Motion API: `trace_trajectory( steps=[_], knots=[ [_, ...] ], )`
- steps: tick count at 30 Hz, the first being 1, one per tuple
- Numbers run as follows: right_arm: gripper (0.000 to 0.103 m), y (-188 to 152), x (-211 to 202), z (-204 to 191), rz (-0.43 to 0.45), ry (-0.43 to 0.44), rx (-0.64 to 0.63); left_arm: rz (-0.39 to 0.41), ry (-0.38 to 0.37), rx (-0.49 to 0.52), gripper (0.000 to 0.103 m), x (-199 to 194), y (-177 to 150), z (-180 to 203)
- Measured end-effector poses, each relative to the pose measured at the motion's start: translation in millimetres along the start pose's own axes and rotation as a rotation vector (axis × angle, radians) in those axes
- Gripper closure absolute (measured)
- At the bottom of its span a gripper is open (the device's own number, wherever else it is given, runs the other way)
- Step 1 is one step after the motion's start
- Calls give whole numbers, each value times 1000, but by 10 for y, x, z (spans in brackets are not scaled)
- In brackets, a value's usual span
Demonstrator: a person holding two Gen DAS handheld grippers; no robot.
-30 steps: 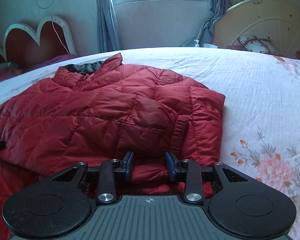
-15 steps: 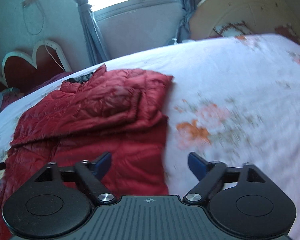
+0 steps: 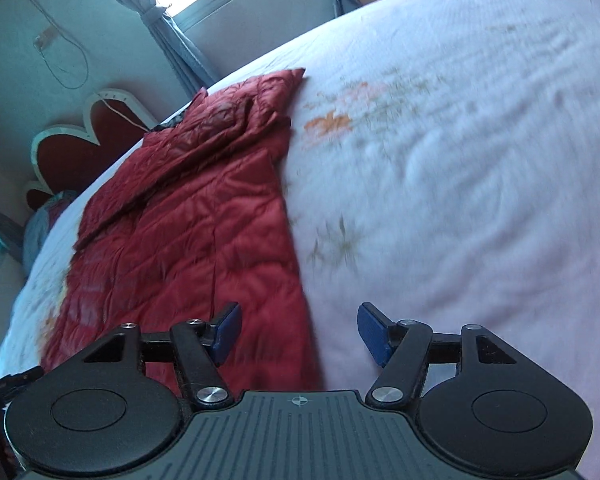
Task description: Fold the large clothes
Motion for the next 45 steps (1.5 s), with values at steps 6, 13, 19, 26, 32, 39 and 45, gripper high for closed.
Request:
trace_trajectory(
  steps=[6, 13, 19, 26, 32, 39, 45],
  knots=[
    [39, -343, -197, 125, -59, 108, 50, 17, -146, -171, 46, -188, -355, 14],
    [72, -399, -102, 227, -92, 235, 181, 55, -263, -325, 52, -39, -413, -59],
    [97, -305, -108, 162, -34, 297, 181, 71, -207, -282, 95, -62, -386, 47],
    [98, -226, -164, 149, -18, 294, 146, 84, -147, -308, 96, -98, -363, 79],
    [98, 178, -448, -212, 129, 359, 44, 280, -209, -308, 97, -483, 104, 169],
    [98, 876, -504, -777, 252, 404, -77, 457, -249, -243, 97, -462, 1052, 366],
    [98, 1568, -240, -1122, 298, 405, -94, 494, -251, -198, 97, -42, 1853, 396]
  ],
)
Point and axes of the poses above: each gripper's, at about its wrist camera, not at the fingertips, and x roughly the way its jaws point, z to its right, y to its top, the point moved 1 cm from there along x, roughly the way its jaws point, and after that the axes turned 8 degrees about x, right-handed, at the moved point
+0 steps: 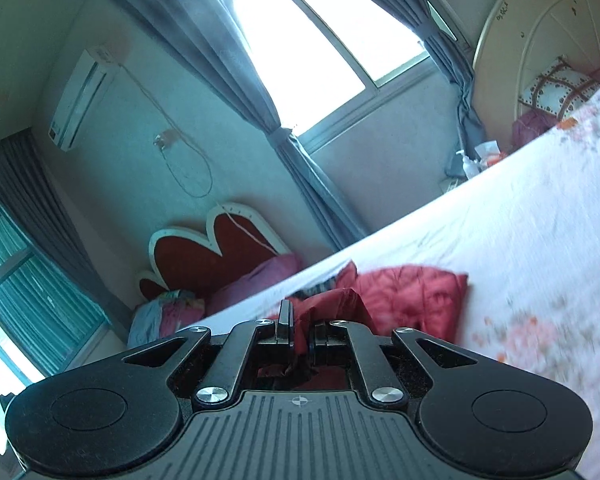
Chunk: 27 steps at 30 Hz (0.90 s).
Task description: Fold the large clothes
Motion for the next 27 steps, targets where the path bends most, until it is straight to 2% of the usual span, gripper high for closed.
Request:
trace_trajectory(
  steps=[5, 10, 16, 27],
  knots=[
    [98, 309, 468, 29, 17, -14, 7, -20, -6, 19, 97, 518, 207, -81],
    [98, 509, 820, 165, 17, -40, 22, -48, 34, 76, 97, 857, 295, -152],
    [98, 612, 1193, 350, -4, -72, 31, -93, 74, 125, 97, 1157, 286, -240],
    [98, 668, 1751, 651, -60, -120, 46, -172, 97, 119, 97, 1622, 246, -483]
  ],
)
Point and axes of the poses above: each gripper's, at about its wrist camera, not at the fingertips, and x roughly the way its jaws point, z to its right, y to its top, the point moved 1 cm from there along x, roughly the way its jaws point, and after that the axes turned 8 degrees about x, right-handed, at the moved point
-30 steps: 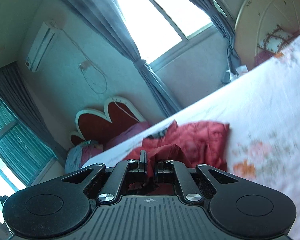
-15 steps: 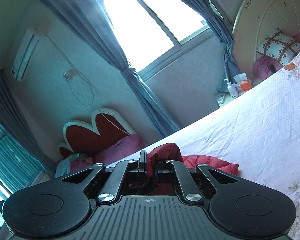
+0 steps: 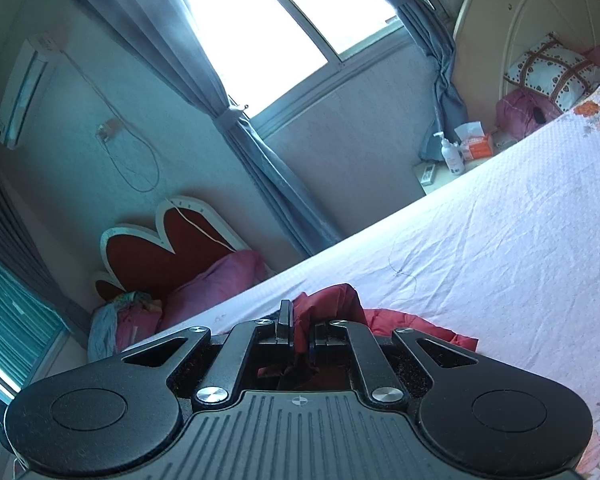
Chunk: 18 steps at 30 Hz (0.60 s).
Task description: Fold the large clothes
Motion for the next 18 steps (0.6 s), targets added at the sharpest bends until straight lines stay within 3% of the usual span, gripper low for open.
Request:
trace_trajectory(
  steps=[9, 14, 16, 17, 18],
  knots=[
    [97, 79, 710, 423, -92, -72, 72, -119, -7, -94, 94, 743, -163, -375],
    [97, 143, 1100, 646, -116, -95, 119, -112, -41, -135, 87, 987, -175, -500],
    [97, 169, 1196, 664, -105, -112, 108, -107, -44, -136, 80, 1025, -140, -513],
    [88, 174, 1241, 662, -107, -131, 92, -102, -44, -136, 76, 1030, -127, -521],
    [66, 168, 1271, 649, -106, -154, 69, -99, -44, -135, 57, 1026, -116, -526]
  ],
)
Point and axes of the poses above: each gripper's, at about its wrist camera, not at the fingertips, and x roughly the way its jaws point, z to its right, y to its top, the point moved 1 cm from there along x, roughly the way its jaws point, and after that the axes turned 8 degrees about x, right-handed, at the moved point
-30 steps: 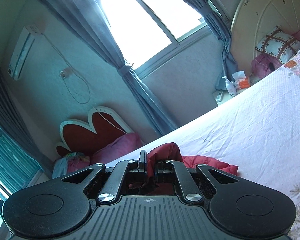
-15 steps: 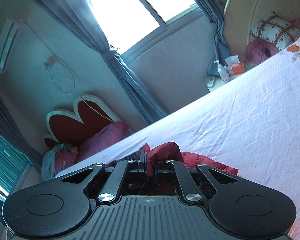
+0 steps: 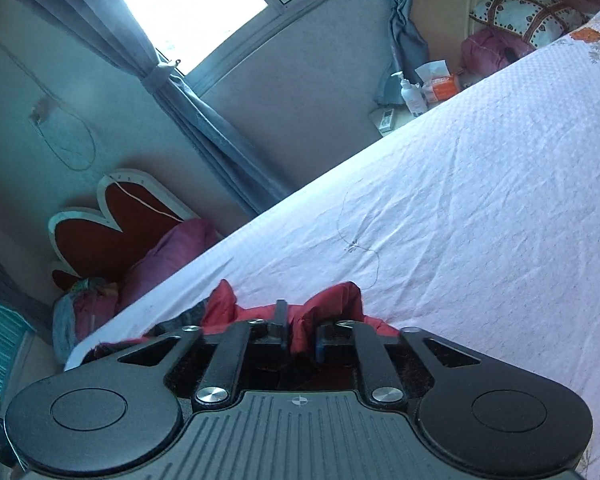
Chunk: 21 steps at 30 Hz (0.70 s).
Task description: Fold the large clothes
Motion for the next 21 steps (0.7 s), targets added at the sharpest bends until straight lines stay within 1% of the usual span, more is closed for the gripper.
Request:
trace_trajectory(
  steps=[1, 2, 3, 5, 7, 9, 10, 11, 12, 13, 14, 15, 16, 17, 18, 19, 20, 21],
  knots=[
    [47, -17, 1, -22, 18, -17, -22, 7, 9, 6, 29, -7, 6, -1],
    [14, -31, -17, -41, 53, -36, -46, 27, 35, 21, 17, -31, 10, 6],
    [11, -70, -59, -74, 101, -44, -76, 49, 60, 43, 15, -62, 19, 13],
    [11, -75, -52, -44, 82, -19, -69, 31, 58, 63, 15, -55, 29, -2],
    [11, -90, -25, -38, 70, -30, -90, 2, 71, 87, 17, -13, 10, -15],
    [11, -104, 41, -32, 38, -51, -113, -34, 80, 117, 18, 42, -7, -26],
    [12, -114, 80, -32, 29, -59, -126, -59, 83, 128, 20, 83, -13, -28],
    [15, -120, 113, -27, 20, -64, -137, -93, 91, 140, 24, 135, -23, -31],
    [21, -144, 164, -32, 1, -79, -148, -130, 107, 154, 39, 195, -38, -32],
    [25, -160, 220, -32, -20, -101, -158, -162, 118, 165, 55, 256, -61, -35],
    [36, -187, 275, -39, -40, -121, -173, -188, 121, 177, 58, 311, -84, -35],
    [51, -226, 345, -36, -60, -145, -194, -201, 125, 197, 67, 347, -105, -24],
    [59, -255, 392, -32, -76, -171, -215, -204, 138, 232, 72, 368, -116, 14],
    [74, -277, 425, -28, -81, -189, -239, -200, 154, 265, 76, 371, -115, 54],
    [85, -292, 429, -23, -71, -210, -258, -183, 173, 290, 85, 357, -105, 97],
    [89, -293, 415, -23, -53, -227, -264, -161, 174, 302, 88, 330, -89, 136],
    [92, -288, 394, -17, -36, -229, -263, -142, 175, 320, 89, 311, -69, 179],
    [92, -283, 381, -19, -23, -234, -271, -135, 180, 344, 89, 306, -48, 215]
  ],
)
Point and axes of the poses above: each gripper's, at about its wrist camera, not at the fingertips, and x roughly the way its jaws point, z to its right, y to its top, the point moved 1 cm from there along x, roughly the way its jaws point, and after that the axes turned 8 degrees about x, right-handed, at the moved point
